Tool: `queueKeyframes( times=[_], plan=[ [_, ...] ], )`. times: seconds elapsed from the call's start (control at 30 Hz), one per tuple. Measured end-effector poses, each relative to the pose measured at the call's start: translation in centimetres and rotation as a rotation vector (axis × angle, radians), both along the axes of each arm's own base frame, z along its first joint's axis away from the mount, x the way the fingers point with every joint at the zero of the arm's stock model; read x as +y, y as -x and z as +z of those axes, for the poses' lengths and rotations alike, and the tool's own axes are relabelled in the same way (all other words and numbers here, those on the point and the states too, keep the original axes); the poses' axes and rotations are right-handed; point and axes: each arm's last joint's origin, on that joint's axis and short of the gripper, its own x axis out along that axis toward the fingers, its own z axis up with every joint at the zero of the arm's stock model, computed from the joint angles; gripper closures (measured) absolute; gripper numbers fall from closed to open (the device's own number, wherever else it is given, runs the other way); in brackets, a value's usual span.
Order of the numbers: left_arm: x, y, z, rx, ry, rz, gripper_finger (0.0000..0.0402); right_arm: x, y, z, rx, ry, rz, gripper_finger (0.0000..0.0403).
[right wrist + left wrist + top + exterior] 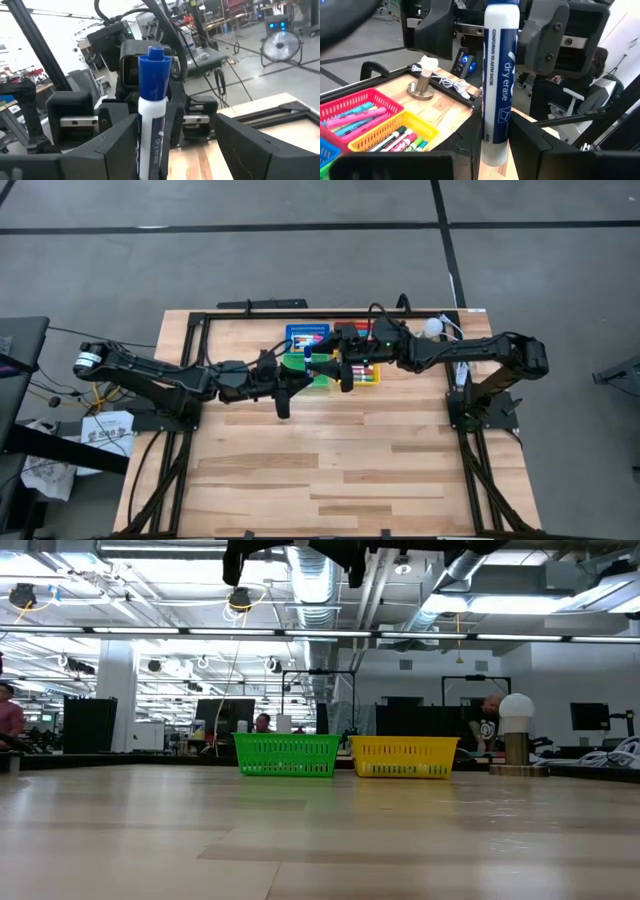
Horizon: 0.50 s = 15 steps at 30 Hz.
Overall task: Pick & Place Markers
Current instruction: Put the large blue marker into the yellow bin
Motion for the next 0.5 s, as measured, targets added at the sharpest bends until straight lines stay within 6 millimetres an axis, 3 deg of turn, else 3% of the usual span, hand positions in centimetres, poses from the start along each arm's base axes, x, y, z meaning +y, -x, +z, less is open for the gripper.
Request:
queueKeyframes(
  times=[0.2,0.5],
  plan=[
    [0.00,0.00,0.04,-0.004,0.000,0.001,0.0321,-0.14,0.16,0.21,-0.001,0.023,-0.009,0.0158],
    [0.20,-0.03,0.03,-0.003,0.000,0.007,0.0321,0.25,0.05,0.16,-0.003,0.023,0.014,0.0213]
  ],
)
